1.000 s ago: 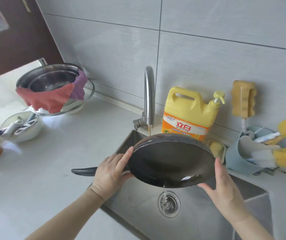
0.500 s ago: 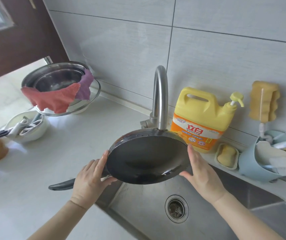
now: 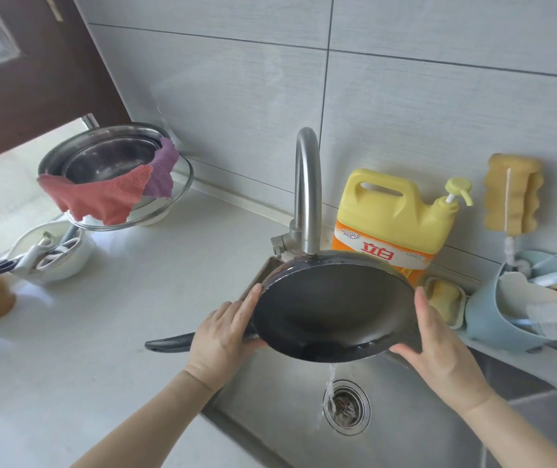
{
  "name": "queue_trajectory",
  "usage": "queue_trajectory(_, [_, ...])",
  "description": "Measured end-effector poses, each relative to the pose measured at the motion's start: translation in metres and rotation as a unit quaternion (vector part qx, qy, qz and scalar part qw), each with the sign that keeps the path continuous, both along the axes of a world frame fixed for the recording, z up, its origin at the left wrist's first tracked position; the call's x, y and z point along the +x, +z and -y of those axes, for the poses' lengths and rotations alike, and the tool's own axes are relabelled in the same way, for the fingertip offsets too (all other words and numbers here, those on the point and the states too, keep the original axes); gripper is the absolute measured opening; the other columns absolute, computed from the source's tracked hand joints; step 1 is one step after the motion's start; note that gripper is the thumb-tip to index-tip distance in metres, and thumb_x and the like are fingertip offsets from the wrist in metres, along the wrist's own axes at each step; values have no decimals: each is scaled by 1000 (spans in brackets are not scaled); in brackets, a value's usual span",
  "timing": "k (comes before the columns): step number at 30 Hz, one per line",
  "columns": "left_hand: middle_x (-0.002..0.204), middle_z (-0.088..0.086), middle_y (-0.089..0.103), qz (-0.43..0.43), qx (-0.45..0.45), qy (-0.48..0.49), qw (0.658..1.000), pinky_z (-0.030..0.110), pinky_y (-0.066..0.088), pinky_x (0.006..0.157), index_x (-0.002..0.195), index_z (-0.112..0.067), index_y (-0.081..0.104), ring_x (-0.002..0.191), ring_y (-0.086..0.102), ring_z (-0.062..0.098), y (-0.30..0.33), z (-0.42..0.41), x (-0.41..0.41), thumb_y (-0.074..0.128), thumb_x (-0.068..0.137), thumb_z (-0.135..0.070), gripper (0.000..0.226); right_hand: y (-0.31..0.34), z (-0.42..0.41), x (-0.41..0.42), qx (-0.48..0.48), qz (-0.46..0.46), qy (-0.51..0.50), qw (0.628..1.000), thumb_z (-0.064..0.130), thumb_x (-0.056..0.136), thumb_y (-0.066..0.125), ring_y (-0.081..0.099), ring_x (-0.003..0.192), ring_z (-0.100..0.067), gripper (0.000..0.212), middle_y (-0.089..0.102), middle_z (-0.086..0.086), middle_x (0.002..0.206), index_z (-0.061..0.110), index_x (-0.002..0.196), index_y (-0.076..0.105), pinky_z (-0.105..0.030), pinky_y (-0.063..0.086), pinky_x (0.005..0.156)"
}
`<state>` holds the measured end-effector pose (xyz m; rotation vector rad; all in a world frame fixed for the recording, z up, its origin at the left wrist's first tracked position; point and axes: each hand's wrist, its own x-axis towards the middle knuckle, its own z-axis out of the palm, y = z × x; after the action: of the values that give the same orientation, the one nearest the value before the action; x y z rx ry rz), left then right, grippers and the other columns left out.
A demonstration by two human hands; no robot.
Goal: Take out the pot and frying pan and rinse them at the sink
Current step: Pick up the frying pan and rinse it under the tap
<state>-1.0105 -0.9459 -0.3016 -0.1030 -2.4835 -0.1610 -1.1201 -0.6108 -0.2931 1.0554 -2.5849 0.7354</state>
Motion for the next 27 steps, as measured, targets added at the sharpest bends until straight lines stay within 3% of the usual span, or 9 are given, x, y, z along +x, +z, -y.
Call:
queue_trajectory(3, [75, -2, 60, 11, 6, -23, 1000, 27, 46, 58, 146, -11, 29, 68, 54, 15, -3, -14, -8, 55, 79, -62, 88, 2, -15, 3, 12, -3, -24, 1000, 7, 38, 99, 47, 112, -30, 155, 58, -34, 122, 16, 156, -1, -38, 36, 93])
queue_trajectory(6, [78, -1, 61, 31, 23, -46, 998, 29, 50, 60, 151, -15, 19, 68, 59, 17, -6, -20, -12, 56, 81, -61, 91, 3, -25, 5, 10, 2, -29, 1000, 7, 38, 98, 47, 113, -30, 156, 58, -34, 123, 17, 157, -1, -38, 36, 93])
queue_trajectory(11, [78, -1, 61, 36, 29, -37, 998, 28, 48, 60, 153, -18, 18, 69, 56, 15, -5, -17, -5, 56, 81, -62, 92, 2, -20, 7, 11, 16, -20, 1000, 6, 37, 99, 45, 115, -30, 156, 57, -33, 125, 16, 156, -1, -37, 35, 94])
queue_trajectory(16, [69, 1, 58, 39, 37, 4, 999, 31, 49, 47, 147, -17, 25, 58, 58, 21, -2, 3, 12, 57, 77, -62, 89, -2, 1, 3, 16, 33, 21, 999, 9, 45, 98, 43, 125, -31, 151, 50, -27, 137, 17, 157, -3, -36, 32, 103])
queue_trajectory(20, [67, 2, 58, 57, 43, 40, 997, 31, 50, 45, 142, -12, 33, 57, 60, 24, -3, 21, 28, 48, 80, -69, 85, 6, 30, 5, 47, 31, 50, 997, 16, 49, 98, 61, 115, -39, 149, 56, -29, 131, 13, 156, -6, -41, 53, 88])
queue_trajectory(23, [68, 5, 61, 58, 49, 57, 996, 33, 53, 45, 135, -6, 40, 57, 63, 26, -5, 33, 41, 36, 88, -74, 83, 7, 50, 3, 50, 24, 71, 996, 16, 54, 97, 62, 116, -39, 147, 53, -27, 135, 16, 156, -9, -45, 57, 83])
queue_trajectory(27, [73, 10, 63, 43, 51, 76, 995, 37, 55, 48, 138, -6, 37, 58, 64, 28, -7, 47, 53, 37, 89, -73, 83, 6, 71, 1, 59, 16, 87, 994, 15, 56, 96, 65, 106, -39, 146, 58, -26, 128, 17, 155, -11, -46, 59, 77])
